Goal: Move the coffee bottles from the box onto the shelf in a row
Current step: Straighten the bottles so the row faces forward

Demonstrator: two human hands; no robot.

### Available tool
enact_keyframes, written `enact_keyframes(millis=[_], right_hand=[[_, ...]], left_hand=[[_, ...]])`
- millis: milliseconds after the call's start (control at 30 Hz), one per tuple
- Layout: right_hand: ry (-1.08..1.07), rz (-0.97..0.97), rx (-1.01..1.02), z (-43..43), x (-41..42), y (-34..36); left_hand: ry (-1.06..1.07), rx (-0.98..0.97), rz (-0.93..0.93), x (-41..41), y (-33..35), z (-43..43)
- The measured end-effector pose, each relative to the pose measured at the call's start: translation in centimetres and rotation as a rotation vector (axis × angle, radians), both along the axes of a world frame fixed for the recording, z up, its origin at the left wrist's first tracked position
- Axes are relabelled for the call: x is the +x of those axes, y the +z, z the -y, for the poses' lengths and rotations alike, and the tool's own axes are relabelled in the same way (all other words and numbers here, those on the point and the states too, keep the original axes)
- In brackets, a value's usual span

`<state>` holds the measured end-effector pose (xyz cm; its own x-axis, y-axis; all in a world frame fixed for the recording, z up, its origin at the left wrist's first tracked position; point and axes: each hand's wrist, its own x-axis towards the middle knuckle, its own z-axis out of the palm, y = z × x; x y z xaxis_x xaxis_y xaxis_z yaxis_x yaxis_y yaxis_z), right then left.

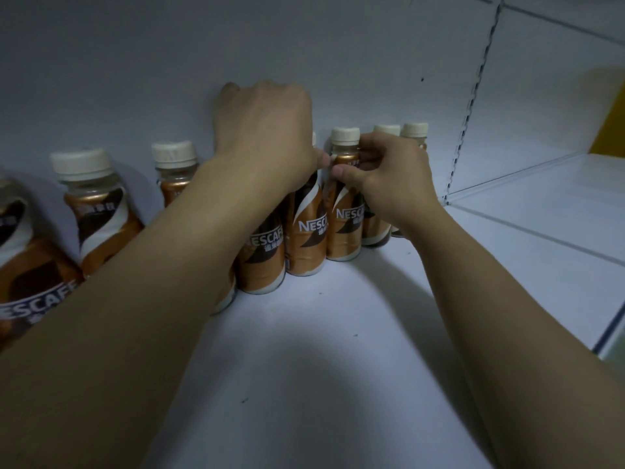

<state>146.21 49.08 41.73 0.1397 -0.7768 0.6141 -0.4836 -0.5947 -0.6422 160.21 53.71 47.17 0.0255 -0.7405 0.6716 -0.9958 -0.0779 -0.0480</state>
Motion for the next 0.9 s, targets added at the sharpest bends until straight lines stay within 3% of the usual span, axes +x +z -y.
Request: enact_keyframes(millis=[400,533,667,833,900], right_hand=[[0.03,0.008,-0.006,-0.2,0.0,0.2],[-0.059,0.31,-0.053,-0.5,-1.6,2.0],[-0.186,0.551,-0.039,1.6,-4.2,4.5],[-0.391,0.58,-0.098,4.6,-7.7,3.4],[-0.388,0.427,-0.083,5.3,-8.1,1.2]], left_hand=[[0.026,0.079,0.026,-0.3,0.5,-0.9],[0.073,0.068,0.061,-1.7,1.3,-1.6],[-0.064,0.002,0.044,-3.1,2.2,-1.6],[-0.173,0.137,-0.003,-6.2,2.9,1.3],[-0.191,0.17,0.019,-7.4,2.9,2.9]])
